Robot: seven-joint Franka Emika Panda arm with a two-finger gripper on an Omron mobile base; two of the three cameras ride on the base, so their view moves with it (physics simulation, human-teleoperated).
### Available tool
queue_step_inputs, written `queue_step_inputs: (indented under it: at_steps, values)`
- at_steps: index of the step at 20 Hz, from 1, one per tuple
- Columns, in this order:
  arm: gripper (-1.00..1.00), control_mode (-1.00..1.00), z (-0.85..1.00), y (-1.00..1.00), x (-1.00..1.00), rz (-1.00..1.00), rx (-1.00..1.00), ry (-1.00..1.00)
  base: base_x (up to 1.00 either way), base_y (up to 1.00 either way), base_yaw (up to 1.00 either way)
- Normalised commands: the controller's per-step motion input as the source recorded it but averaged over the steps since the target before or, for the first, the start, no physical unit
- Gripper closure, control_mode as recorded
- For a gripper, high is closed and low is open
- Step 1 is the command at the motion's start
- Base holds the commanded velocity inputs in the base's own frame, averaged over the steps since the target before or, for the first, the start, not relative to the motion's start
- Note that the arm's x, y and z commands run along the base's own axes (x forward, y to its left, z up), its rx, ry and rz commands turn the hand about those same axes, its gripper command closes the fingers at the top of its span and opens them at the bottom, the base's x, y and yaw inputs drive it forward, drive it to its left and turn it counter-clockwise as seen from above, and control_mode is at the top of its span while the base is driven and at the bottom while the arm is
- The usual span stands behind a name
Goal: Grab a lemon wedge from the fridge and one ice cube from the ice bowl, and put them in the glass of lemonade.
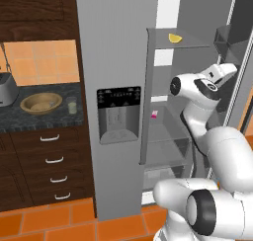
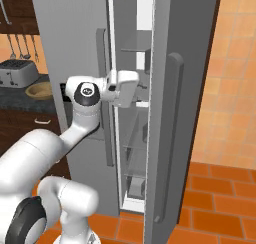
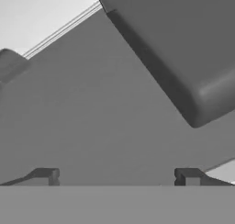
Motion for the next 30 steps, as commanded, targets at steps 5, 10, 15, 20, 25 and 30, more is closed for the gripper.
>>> queue_step_inputs:
  at_steps: [5,10,15,20,25,30]
  values:
    - [-1.00,-1.00,0.00,-0.61,0.03,-0.17,0.00,0.17,0.00,0.00,0.00]
    - [-1.00,-1.00,0.00,-0.62,0.00,-0.14,0.00,0.12,0.00,0.00,0.00]
    - [-1.00,-1.00,0.00,-0.82,0.00,-0.14,0.00,0.08,0.00,0.00,0.00]
    - [-1.00,-1.00,0.00,-0.77,0.00,-0.13,0.00,0.07,0.00,0.00,0.00]
    - [-1.00,-1.00,0.00,-0.37,0.00,-0.08,0.01,0.03,0.00,0.00,0.00]
    - [-1.00,-1.00,0.01,0.02,-0.05,-0.01,0.02,0.00,0.00,0.00,0.00]
